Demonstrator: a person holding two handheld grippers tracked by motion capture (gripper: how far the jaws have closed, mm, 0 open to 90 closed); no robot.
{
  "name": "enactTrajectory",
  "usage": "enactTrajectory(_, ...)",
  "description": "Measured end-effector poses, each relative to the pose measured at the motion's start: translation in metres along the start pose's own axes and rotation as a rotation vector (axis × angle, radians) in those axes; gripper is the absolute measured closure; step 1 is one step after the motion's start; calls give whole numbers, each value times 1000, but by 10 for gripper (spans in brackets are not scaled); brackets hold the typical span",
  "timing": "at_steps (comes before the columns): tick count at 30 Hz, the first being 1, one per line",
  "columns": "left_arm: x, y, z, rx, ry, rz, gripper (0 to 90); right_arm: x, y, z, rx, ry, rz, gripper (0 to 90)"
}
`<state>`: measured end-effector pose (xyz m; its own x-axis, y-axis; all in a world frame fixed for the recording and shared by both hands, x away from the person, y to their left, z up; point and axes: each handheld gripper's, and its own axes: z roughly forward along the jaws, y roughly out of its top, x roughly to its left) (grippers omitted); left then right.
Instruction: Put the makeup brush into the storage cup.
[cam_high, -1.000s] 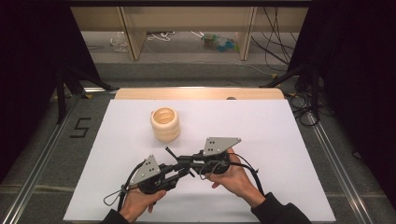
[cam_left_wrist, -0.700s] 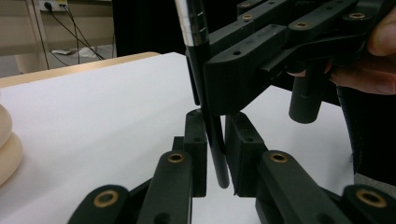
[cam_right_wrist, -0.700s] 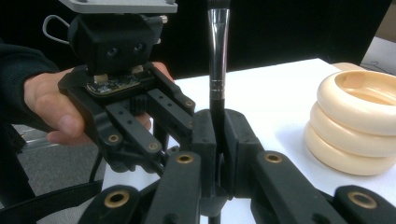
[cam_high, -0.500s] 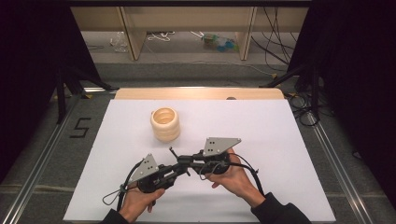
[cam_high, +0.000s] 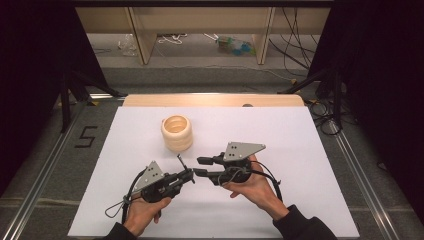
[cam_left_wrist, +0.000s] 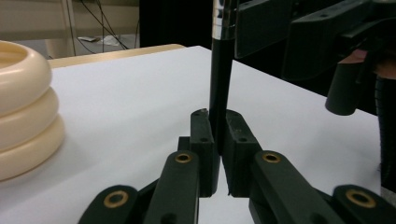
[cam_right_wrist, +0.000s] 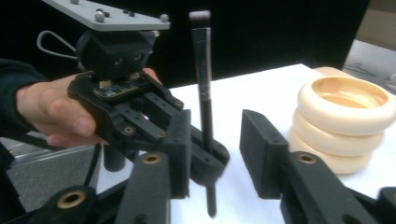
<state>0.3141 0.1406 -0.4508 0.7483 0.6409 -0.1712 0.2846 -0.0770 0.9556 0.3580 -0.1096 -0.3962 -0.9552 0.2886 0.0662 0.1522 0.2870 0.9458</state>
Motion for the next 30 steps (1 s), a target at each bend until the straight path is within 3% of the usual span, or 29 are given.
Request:
enactTrajectory(2,2,1,-2,4,9,18,835,-1,0,0,-3,-3,-3,587)
enactTrajectory(3,3,1,-3,-2,18,-5,835,-1,0,-1,-4,-14,4,561)
enactTrajectory(4,5,1,-5,-3,27,-3,835,-1,0,-4,17,-33,25,518)
enactTrajectory(7,11,3,-9,-11,51,-12,835,-3,0,-8,12,-75,9,471)
enactTrajectory(10,18,4,-12,-14,64,-1,835,-3,-1,-11,26,-106,25,449)
enactTrajectory(11,19,4,-13,-14,73,-2,834,-6,-3,-16,30,-137,0,434)
enactTrajectory(18,27,3,-16,-19,108,-6,834,-9,-11,-30,62,-232,-22,404)
enactTrajectory(26,30,3,-18,-24,120,-1,834,-11,-18,-42,59,-275,-20,383)
enactTrajectory(29,30,3,-18,-26,124,-13,834,-10,-19,-48,85,-294,-14,365)
enactTrajectory(30,31,4,-18,-28,122,-10,834,-11,-22,-51,61,-306,-24,361)
